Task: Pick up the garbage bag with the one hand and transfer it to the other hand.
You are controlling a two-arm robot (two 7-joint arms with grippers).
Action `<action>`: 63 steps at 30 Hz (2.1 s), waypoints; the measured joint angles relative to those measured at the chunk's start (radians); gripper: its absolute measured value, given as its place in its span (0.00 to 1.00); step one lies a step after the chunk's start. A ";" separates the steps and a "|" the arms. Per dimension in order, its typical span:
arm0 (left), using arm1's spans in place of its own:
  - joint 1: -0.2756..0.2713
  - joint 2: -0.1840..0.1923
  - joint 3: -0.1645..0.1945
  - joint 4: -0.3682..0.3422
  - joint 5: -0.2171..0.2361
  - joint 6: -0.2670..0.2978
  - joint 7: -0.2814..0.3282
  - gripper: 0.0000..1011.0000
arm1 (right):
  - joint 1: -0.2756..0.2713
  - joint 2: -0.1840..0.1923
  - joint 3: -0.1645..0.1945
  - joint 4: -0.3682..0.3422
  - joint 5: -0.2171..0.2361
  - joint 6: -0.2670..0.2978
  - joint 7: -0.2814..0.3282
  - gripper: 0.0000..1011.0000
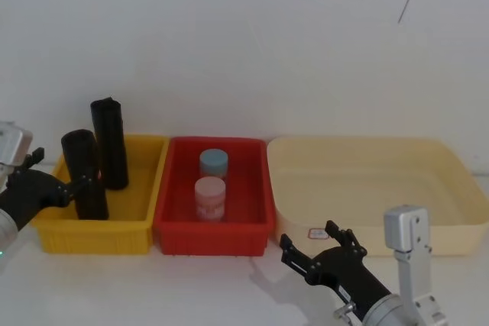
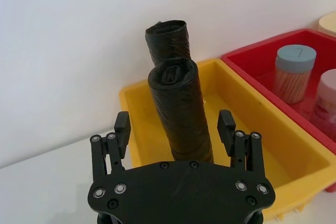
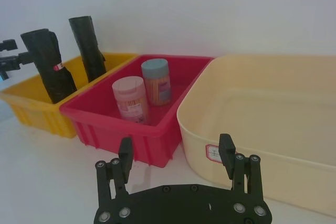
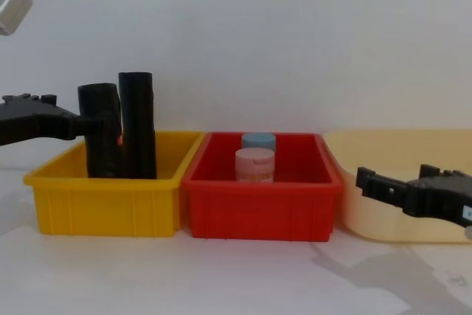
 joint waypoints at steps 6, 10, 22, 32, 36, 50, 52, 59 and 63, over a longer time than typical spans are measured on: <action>-0.035 -0.017 0.005 0.047 0.011 -0.004 -0.008 0.99 | 0.010 0.002 -0.002 0.008 -0.012 0.009 0.010 0.99; -0.059 -0.029 0.007 0.079 0.016 -0.008 -0.017 0.99 | 0.016 0.007 -0.006 0.010 -0.023 0.018 0.017 0.99; -0.120 -0.062 0.017 0.169 0.027 -0.025 -0.050 0.99 | 0.023 0.025 -0.014 0.007 -0.056 0.041 0.034 0.99; -0.144 -0.075 0.021 0.204 0.032 -0.032 -0.064 0.81 | 0.017 0.036 -0.016 -0.003 -0.072 0.054 0.043 0.99; -0.147 -0.077 0.021 0.209 0.032 -0.034 -0.066 0.69 | 0.016 0.039 -0.016 -0.006 -0.077 0.057 0.045 0.99; -0.156 -0.082 0.023 0.222 0.034 -0.036 -0.071 0.47 | 0.013 0.041 -0.014 -0.010 -0.083 0.061 0.050 0.99; -0.156 -0.082 0.022 0.221 0.034 -0.036 -0.073 0.45 | 0.013 0.041 -0.014 -0.011 -0.082 0.061 0.052 0.99; -0.149 -0.077 0.008 0.180 0.018 -0.011 -0.089 0.41 | 0.014 0.042 -0.012 -0.024 -0.064 0.064 0.067 0.99; -0.141 -0.072 -0.007 0.132 -0.002 0.014 -0.101 0.39 | 0.019 0.052 -0.016 -0.045 -0.057 0.077 0.079 0.99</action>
